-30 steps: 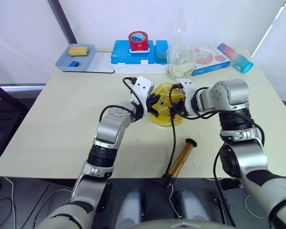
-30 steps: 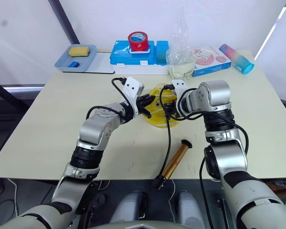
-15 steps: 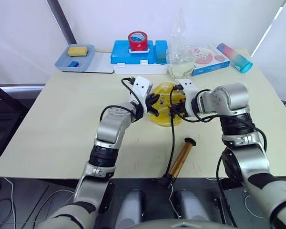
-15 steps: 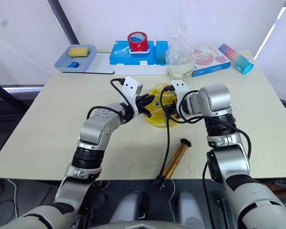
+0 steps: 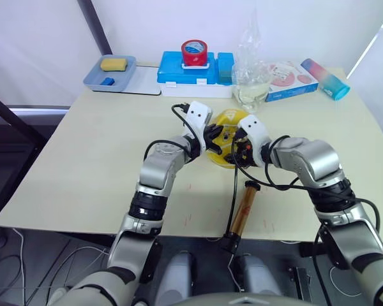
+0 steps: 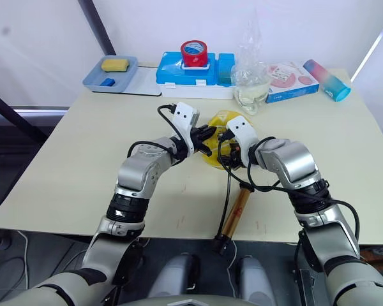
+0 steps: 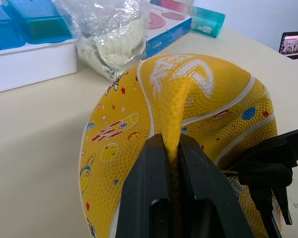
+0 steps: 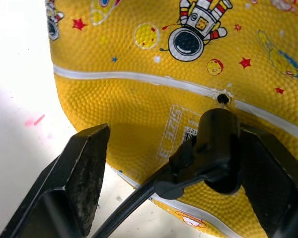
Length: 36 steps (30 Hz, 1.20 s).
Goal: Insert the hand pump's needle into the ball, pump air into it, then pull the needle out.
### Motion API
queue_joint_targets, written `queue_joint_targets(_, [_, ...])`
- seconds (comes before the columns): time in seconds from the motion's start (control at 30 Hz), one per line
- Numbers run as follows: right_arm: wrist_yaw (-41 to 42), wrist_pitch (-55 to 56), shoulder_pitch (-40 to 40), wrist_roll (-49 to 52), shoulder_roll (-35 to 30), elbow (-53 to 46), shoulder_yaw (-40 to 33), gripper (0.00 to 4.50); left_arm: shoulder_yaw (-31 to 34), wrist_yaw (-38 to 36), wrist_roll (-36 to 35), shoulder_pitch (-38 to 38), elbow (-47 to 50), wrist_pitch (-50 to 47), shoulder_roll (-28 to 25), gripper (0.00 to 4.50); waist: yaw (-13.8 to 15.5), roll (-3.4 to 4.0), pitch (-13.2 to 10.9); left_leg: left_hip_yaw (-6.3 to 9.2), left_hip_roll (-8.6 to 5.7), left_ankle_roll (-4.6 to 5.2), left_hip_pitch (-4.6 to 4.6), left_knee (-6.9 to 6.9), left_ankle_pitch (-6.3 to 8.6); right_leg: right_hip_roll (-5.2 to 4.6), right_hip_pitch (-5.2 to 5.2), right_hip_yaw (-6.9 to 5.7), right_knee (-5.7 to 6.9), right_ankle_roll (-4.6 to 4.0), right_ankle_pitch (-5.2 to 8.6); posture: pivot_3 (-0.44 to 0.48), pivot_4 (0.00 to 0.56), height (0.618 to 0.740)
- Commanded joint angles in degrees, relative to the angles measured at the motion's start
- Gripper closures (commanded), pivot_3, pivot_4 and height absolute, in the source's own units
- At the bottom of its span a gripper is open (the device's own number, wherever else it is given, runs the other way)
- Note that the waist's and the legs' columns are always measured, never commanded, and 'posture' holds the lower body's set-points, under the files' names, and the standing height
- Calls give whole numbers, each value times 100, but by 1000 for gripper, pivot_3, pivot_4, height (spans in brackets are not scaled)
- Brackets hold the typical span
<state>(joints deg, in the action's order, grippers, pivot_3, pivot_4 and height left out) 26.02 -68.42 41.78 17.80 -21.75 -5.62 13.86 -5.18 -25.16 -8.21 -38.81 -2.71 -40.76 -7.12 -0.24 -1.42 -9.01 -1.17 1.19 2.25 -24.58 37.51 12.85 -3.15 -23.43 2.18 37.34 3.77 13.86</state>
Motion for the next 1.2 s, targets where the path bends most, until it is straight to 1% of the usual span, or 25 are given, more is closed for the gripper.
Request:
queue_joint_targets(0.03, [-82, 338, -256, -114, -165, -353, -285, 633, -111, 40, -1, 34, -184, -38, 40, 4500, 6, 0, 0, 1, 0, -1, -1, 0, -1, 0, 0, -1, 0, 0, 0, 0, 150, 739])
queue_joint_targets(0.13, [-90, 490, -491, -40, -188, -591, -483, 633, -106, 46, -8, 53, -165, -33, 51, 4500, 20, 0, 0, 2, 0, -1, -4, 0, -1, 0, 0, -3, -3, 0, 0, 0, 150, 739])
queue_joint_targets(0.3, [-172, 431, -780, 117, -106, -926, -825, 633, -95, 48, -10, 73, -159, -24, 49, 4500, 54, 0, 0, 4, -1, -1, -6, 0, -1, 0, 0, -4, -5, 0, 0, 0, 150, 739])
queue_joint_targets(0.5, [-510, -167, -934, 564, 505, -1143, -1617, 633, -108, 35, -12, 73, -196, 2, 64, 4500, 73, 0, 0, 5, 2, -1, -6, 0, -1, 4, 0, -5, -5, 0, 0, 0, 150, 739])
queue_joint_targets(0.67, [-795, -538, -971, 715, 904, -1172, -1971, 633, -131, 25, -8, 72, -217, 15, 75, 4500, 76, 0, 0, 5, 1, -1, -6, 0, -1, 4, 0, -6, -4, -1, 0, 0, 150, 739])
queue_joint_targets(0.83, [-988, -585, -968, 743, 1130, -1105, -2090, 633, -136, 21, -5, 69, -230, 25, 64, 4500, 81, 1, -1, 5, 0, -2, -6, -1, -1, 4, 0, -6, -4, -1, 0, 0, 150, 739])
queue_joint_targets(1.2, [-1085, -395, -821, 819, 1173, -918, -2179, 633, -186, 16, 17, 100, -237, 50, 52, 4500, 81, 1, -1, 4, -5, -2, -5, -1, -2, 4, 0, -6, -4, -1, 0, 0, 150, 739])
